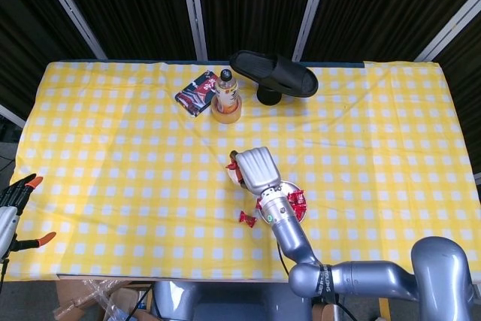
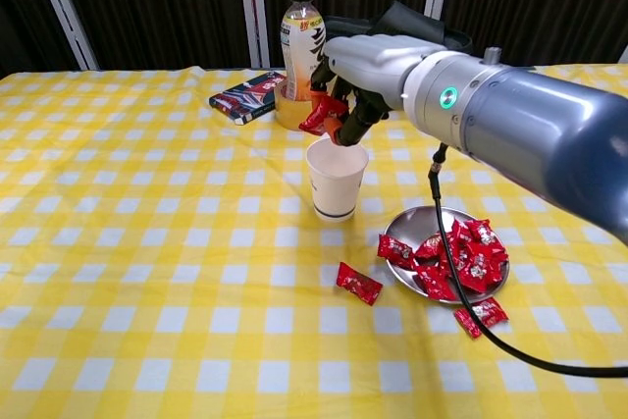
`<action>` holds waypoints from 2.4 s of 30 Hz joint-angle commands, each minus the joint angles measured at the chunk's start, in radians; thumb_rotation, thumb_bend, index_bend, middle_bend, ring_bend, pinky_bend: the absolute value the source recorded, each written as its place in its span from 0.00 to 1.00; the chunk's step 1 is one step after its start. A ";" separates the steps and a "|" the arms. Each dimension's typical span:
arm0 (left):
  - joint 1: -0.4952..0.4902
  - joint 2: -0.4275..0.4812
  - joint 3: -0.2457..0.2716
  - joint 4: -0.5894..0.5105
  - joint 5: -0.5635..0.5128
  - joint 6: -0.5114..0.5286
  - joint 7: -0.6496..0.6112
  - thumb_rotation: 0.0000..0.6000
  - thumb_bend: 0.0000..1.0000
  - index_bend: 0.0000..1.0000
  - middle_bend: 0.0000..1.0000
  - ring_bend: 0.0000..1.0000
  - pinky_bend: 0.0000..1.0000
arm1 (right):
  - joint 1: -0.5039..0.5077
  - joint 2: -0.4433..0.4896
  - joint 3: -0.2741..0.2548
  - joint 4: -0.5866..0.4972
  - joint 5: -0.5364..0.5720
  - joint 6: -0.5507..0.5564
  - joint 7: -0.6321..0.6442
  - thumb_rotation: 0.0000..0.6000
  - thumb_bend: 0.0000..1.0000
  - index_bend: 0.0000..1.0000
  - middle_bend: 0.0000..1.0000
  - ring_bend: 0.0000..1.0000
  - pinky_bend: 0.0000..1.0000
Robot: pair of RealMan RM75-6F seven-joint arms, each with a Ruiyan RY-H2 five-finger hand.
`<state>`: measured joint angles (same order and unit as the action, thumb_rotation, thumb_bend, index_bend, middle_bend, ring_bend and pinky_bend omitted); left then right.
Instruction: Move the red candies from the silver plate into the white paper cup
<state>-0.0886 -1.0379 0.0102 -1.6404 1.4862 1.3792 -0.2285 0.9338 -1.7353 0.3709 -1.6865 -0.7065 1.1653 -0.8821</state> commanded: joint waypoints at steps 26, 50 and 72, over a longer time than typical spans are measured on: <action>-0.003 0.007 0.003 -0.006 0.005 -0.004 -0.012 1.00 0.02 0.00 0.00 0.00 0.00 | 0.039 -0.039 -0.046 0.091 -0.003 -0.011 0.088 1.00 0.63 0.60 0.58 0.83 0.96; -0.005 0.009 0.004 -0.011 0.003 -0.009 -0.011 1.00 0.02 0.00 0.00 0.00 0.00 | 0.028 -0.007 -0.075 0.092 0.015 -0.024 0.119 1.00 0.63 0.48 0.51 0.83 0.96; -0.006 0.010 0.003 -0.012 0.000 -0.011 -0.016 1.00 0.02 0.00 0.00 0.00 0.00 | 0.036 -0.015 -0.076 0.082 -0.012 -0.002 0.124 1.00 0.61 0.34 0.39 0.83 0.96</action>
<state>-0.0948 -1.0275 0.0134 -1.6520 1.4865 1.3681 -0.2443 0.9700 -1.7518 0.2944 -1.6031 -0.7168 1.1616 -0.7579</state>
